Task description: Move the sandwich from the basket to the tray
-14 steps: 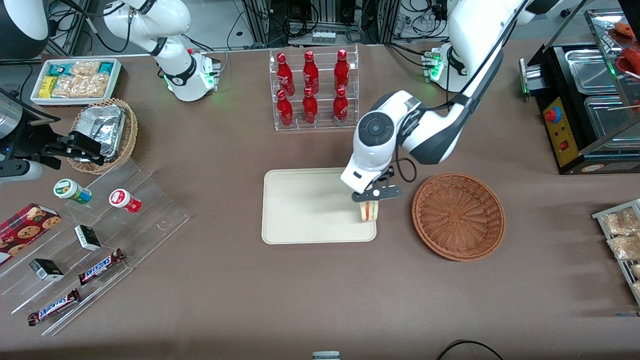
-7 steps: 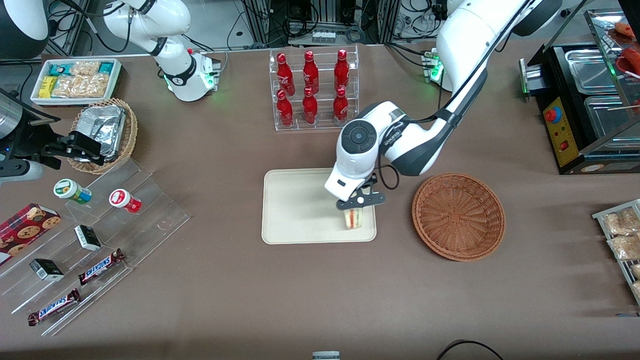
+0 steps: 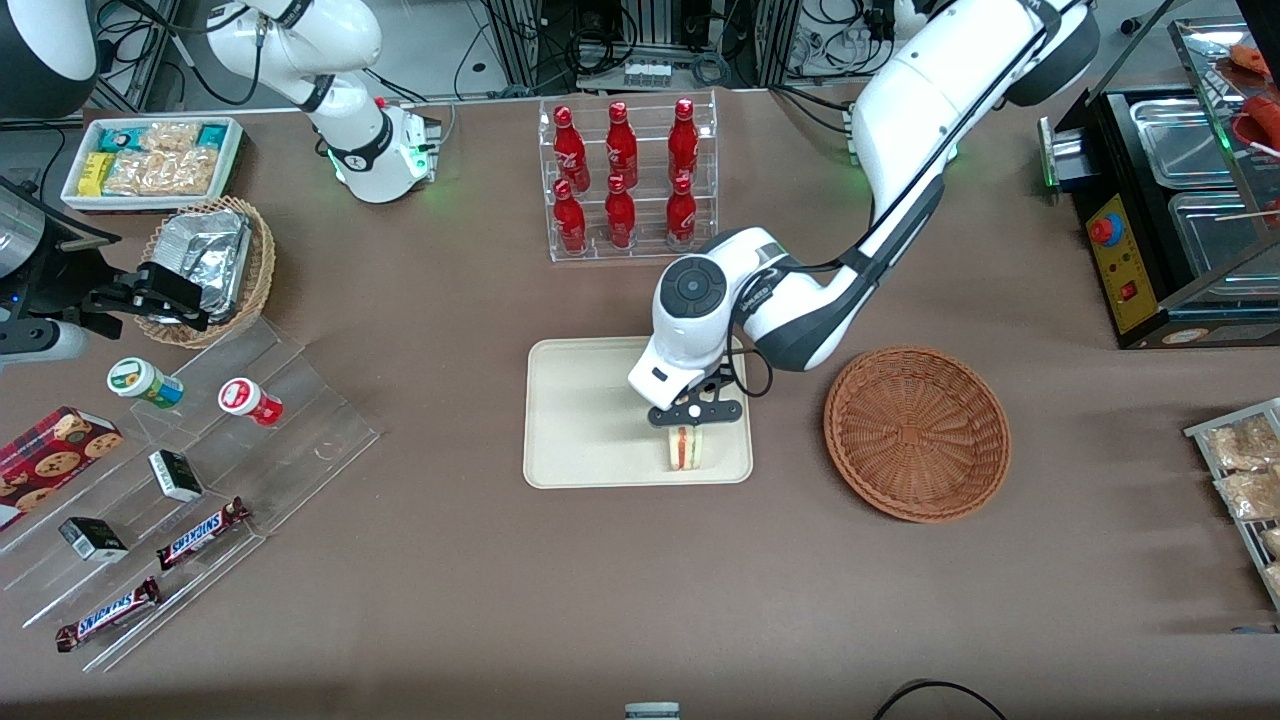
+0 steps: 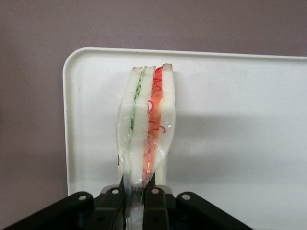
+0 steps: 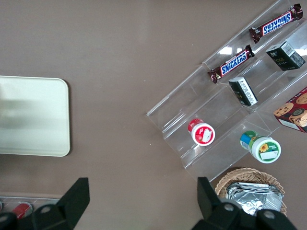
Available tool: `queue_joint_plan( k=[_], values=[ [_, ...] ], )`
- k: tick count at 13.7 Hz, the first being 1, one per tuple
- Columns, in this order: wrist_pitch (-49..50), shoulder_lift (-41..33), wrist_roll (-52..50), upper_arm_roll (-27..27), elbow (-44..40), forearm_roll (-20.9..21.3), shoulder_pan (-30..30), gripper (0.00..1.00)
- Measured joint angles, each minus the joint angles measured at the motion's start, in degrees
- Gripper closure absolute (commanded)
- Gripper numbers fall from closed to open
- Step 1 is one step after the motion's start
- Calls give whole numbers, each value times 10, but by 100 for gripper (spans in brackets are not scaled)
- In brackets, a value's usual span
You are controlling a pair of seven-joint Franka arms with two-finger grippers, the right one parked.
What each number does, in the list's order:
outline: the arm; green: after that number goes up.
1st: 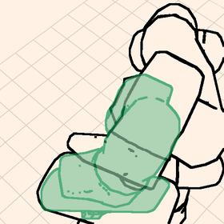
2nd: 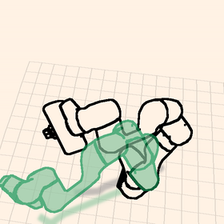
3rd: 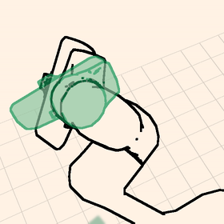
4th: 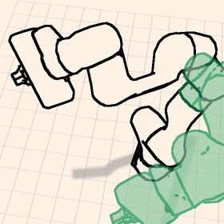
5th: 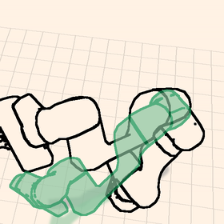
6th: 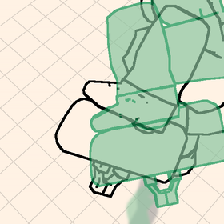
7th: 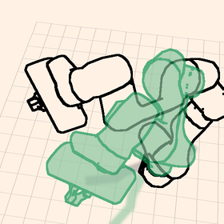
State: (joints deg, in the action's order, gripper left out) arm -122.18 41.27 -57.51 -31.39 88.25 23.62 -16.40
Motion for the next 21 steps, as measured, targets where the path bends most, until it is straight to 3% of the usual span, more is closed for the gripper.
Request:
queue_joint_plan(
  k=[1, 2, 3, 4, 12, 21],
  values=[
    [0, 3, 1, 0, 0, 1, 0, 100],
    [0, 5, 2, 0, 0, 1, -1, 85],
    [0, 5, 2, -1, 0, 1, -1, 36],
    [0, 5, 2, -1, 0, 1, -1, 0],
    [7, 5, 3, -1, -3, 10, -5, 0],
    [141, -71, -10, 0, -22, 2, 6, 0]
  ],
)
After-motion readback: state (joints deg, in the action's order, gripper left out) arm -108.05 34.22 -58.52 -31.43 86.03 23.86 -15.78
